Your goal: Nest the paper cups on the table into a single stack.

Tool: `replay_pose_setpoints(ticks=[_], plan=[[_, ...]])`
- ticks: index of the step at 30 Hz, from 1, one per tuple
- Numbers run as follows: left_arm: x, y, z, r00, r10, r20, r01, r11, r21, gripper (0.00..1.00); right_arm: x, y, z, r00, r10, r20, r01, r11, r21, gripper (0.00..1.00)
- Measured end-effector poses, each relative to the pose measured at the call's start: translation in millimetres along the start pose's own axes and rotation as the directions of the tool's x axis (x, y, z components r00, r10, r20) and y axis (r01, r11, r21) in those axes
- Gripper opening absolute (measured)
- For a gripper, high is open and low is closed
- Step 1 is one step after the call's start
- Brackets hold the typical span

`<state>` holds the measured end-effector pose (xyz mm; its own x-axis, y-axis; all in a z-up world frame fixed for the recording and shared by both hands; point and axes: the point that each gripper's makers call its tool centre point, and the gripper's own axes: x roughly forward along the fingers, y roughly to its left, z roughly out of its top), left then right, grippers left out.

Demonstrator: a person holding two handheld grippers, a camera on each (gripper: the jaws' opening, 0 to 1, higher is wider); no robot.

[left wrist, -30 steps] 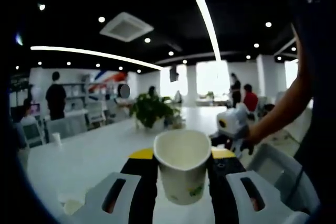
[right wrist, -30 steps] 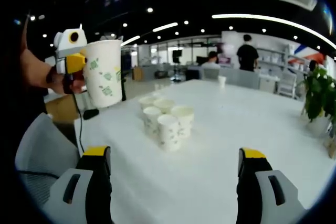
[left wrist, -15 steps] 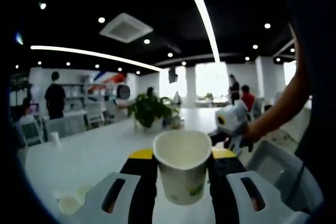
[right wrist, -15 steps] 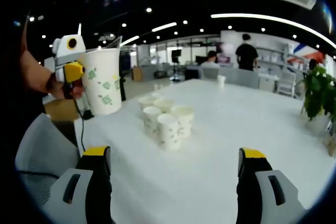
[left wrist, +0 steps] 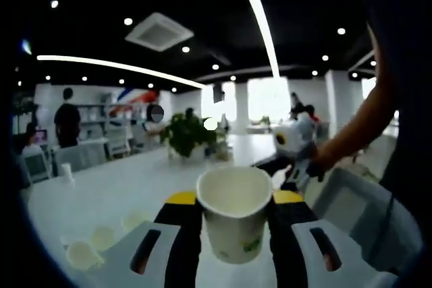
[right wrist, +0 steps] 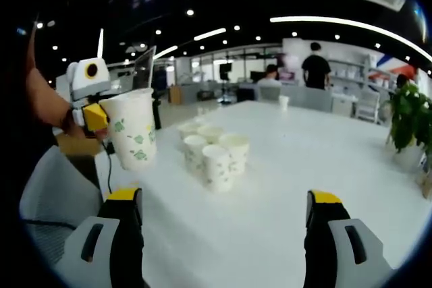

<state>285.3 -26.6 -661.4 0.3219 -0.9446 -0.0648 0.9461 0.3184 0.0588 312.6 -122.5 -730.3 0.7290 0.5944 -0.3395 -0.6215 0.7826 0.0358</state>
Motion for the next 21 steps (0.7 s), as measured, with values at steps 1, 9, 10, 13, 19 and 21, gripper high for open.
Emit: replay_pose_setpoints(ticks=[1, 9, 10, 13, 19, 21], plan=[[0.6, -0.8, -3.9, 1.0, -0.007, 0.002, 0.007, 1.0, -0.009, 0.36, 0.0, 0.2, -0.9, 1.0, 0.001, 0.0, -0.001, 1.0, 0.002, 1.0], [7.4, -2.7, -20.6, 1.0, -0.021, -0.013, 0.021, 0.999, -0.036, 0.36, -3.7, -3.0, -3.4, 1.0, -0.009, -0.006, 0.009, 1.0, 0.009, 1.0], [7.6, -2.9, -22.3, 1.0, -0.024, -0.013, 0.023, 0.999, -0.035, 0.36, -4.3, -3.7, -3.4, 1.0, -0.011, -0.006, 0.011, 1.0, 0.009, 1.0], [8.1, -2.8, -27.0, 0.999, -0.03, -0.015, 0.029, 0.998, -0.049, 0.36, -6.2, -5.5, -4.5, 1.0, -0.017, -0.008, 0.017, 1.0, 0.012, 1.0], [9.0, -2.2, -47.1, 0.998, -0.035, -0.048, 0.032, 0.998, -0.062, 0.36, -7.4, -5.1, -11.7, 1.0, -0.019, -0.021, 0.019, 1.0, 0.016, 1.0], [9.4, -4.1, -50.2, 0.998, -0.037, -0.053, 0.034, 0.997, -0.065, 0.35, -8.3, -4.4, -12.4, 1.0, -0.019, -0.022, 0.019, 1.0, 0.02, 1.0]])
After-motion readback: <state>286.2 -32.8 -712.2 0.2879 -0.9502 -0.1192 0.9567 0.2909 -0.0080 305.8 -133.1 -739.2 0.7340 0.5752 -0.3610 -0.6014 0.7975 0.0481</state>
